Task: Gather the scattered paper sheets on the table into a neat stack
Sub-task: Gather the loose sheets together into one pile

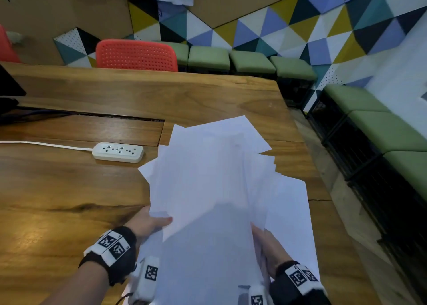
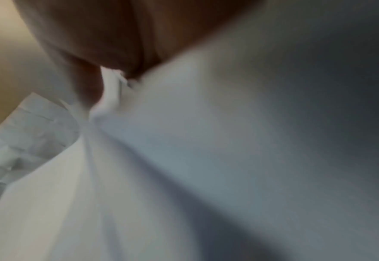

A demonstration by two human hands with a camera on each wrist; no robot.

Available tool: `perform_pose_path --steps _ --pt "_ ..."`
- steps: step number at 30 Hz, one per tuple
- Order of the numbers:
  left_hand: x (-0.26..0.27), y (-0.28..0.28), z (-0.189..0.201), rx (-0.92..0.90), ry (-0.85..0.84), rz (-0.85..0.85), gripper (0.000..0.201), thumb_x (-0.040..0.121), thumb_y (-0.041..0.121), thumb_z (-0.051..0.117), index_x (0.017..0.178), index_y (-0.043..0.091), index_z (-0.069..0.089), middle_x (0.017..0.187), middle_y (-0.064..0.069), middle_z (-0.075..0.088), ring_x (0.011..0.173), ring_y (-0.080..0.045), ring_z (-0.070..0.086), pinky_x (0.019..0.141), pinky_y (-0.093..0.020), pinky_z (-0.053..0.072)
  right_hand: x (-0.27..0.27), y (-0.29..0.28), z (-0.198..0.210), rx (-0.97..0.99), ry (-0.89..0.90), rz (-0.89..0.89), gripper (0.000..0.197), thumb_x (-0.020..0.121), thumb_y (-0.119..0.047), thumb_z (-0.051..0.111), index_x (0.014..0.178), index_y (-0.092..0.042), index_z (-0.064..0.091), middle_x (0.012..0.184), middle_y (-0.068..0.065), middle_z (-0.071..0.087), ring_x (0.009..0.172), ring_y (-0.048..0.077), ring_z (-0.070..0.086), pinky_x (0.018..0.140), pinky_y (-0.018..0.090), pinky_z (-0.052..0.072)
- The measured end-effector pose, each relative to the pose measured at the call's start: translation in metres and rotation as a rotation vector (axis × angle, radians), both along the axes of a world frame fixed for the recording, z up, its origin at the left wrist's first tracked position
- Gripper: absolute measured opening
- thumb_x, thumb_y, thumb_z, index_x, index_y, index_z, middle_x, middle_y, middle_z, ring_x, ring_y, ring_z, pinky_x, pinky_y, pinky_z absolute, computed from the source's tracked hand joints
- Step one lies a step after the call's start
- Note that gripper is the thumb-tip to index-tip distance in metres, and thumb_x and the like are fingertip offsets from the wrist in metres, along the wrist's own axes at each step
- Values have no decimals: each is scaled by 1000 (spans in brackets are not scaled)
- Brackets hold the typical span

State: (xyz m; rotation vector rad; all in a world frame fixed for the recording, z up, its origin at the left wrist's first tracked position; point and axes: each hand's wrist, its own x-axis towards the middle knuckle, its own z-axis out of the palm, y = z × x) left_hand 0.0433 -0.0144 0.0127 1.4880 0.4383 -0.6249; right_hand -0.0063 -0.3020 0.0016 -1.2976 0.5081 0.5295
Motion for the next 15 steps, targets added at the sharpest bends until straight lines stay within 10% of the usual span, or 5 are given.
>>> perform_pose_path --steps 4,6,8,15 --pt "-6 9 -3 -110 56 49 41 74 -5 67 115 -5 59 112 -27 67 96 -39 66 88 -47 52 0 -2 9 82 -48 28 77 56 -59 76 113 -9 62 109 9 72 104 25 67 91 37 51" --pt "-12 8 -5 -272 132 60 34 69 -2 69 103 -4 68 101 -27 70 79 -36 71 72 -45 58 -5 2 2 -25 -112 86 78 42 -31 90 108 0 61 87 4 76 79 16 72 67 25 56" --pt "-20 3 -8 -287 178 26 31 67 3 69 97 -2 71 95 -25 72 74 -36 71 68 -46 59 -12 8 -7 -110 -120 108 55 55 -6 74 108 4 61 77 5 75 65 13 70 55 20 52" --pt "-32 4 -18 -36 97 46 37 79 3 67 115 -3 58 110 -31 65 101 -48 61 92 -60 46 -7 11 -5 -397 -114 183 42 77 -21 73 112 -10 55 98 0 68 89 15 65 77 22 52"
